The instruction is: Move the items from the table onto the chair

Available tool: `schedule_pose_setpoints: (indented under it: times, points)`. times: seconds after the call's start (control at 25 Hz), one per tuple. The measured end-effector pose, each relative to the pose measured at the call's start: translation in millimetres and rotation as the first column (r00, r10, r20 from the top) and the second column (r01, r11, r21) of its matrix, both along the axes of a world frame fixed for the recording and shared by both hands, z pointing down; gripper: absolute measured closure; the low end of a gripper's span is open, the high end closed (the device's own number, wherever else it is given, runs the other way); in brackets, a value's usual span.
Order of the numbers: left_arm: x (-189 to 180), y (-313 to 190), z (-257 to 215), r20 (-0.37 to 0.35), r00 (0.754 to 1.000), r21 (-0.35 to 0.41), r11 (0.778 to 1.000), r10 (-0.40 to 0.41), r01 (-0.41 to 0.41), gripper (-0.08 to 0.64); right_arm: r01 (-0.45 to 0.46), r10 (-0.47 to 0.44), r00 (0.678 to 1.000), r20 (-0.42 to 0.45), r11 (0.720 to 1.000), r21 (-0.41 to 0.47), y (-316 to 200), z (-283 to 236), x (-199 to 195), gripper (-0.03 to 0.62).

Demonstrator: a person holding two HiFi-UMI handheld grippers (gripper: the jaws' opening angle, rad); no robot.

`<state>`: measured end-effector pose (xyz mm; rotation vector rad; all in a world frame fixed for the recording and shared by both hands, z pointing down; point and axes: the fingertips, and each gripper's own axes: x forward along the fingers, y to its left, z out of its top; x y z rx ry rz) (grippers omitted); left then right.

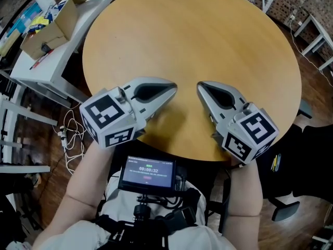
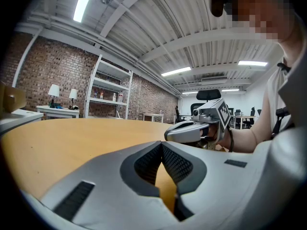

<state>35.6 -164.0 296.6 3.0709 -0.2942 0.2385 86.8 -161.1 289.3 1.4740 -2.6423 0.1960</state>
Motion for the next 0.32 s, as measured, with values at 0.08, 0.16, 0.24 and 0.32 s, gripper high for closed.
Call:
schedule_pose_setpoints:
  times: [0.08,0.16,0.24,0.32]
  points:
    - [0.5,0.4,0.5,0.0,1.0,0.0,1.0,0.001,-0.001,0.552,-0.001,0.001,1.0,0.0,1.0,0.0,0.5,0.5,0.3,0.591]
    - [0.4,0.9,0.7,0.0,1.0,0.0,1.0,0.002,-0.002,0.552,-0.002,0.002,1.0,0.0,1.0,0.0,0.9,0.7,0.3,0.591]
    - [0.0,0.8,0.5,0.0,1.0,0.0,1.0,0.002,-0.002,0.552,-0.003,0.003,1.0,-0.001,1.0,0.0,0.8,0.5,0.0,0.591]
    - [-0.5,0.4,0.2,-0.001,1.0,0.001,1.0,0.002,-0.002,0.552,-0.004,0.004,1.0,-0.002,1.0,0.0,0.4,0.1,-0.4,0.591]
